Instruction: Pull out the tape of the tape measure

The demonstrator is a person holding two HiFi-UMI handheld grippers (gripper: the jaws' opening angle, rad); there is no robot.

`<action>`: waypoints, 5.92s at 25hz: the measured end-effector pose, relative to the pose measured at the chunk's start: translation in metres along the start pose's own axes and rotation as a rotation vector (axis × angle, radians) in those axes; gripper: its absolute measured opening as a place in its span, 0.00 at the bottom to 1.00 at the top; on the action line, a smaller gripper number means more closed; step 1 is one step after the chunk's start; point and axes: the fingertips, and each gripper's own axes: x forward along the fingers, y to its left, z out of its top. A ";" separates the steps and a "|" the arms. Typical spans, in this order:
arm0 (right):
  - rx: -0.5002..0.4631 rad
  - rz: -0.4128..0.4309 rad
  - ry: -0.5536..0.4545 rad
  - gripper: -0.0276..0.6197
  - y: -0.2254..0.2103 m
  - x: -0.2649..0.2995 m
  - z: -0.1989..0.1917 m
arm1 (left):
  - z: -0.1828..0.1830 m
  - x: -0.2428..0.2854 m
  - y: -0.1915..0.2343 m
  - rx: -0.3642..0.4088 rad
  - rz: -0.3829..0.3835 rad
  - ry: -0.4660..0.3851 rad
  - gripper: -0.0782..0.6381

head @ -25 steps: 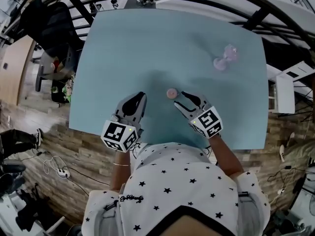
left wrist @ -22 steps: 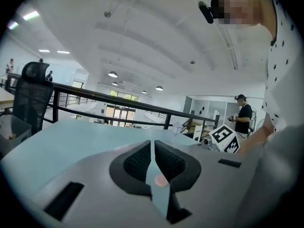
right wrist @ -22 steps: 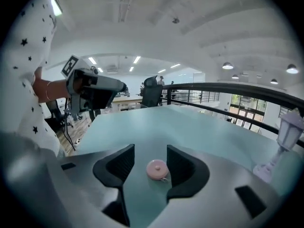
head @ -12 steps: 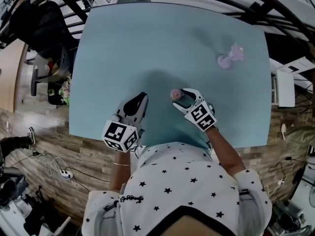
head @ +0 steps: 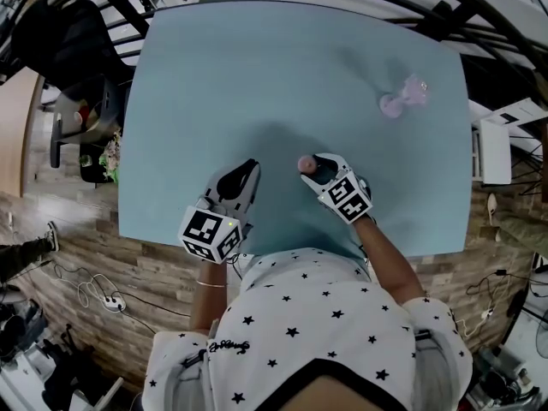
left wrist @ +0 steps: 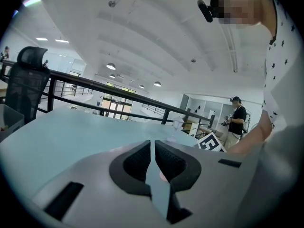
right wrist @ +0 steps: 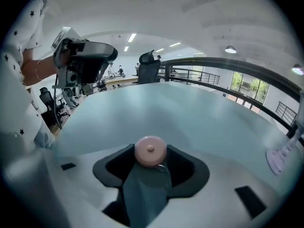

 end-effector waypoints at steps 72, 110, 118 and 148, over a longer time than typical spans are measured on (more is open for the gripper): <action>-0.381 -0.207 -0.342 0.05 0.032 -0.118 0.114 | 0.019 -0.001 -0.066 -0.436 -0.393 -0.056 0.22; -0.096 -0.387 -0.263 0.05 -0.038 -0.127 0.076 | 0.032 -0.013 -0.054 -0.342 -0.293 -0.112 0.22; -0.040 -0.437 -0.267 0.05 -0.060 -0.144 0.066 | 0.037 -0.022 -0.045 -0.325 -0.270 -0.127 0.22; 0.128 -0.317 -0.484 0.05 -0.058 -0.183 0.076 | 0.060 -0.037 0.005 -0.147 -0.051 -0.227 0.22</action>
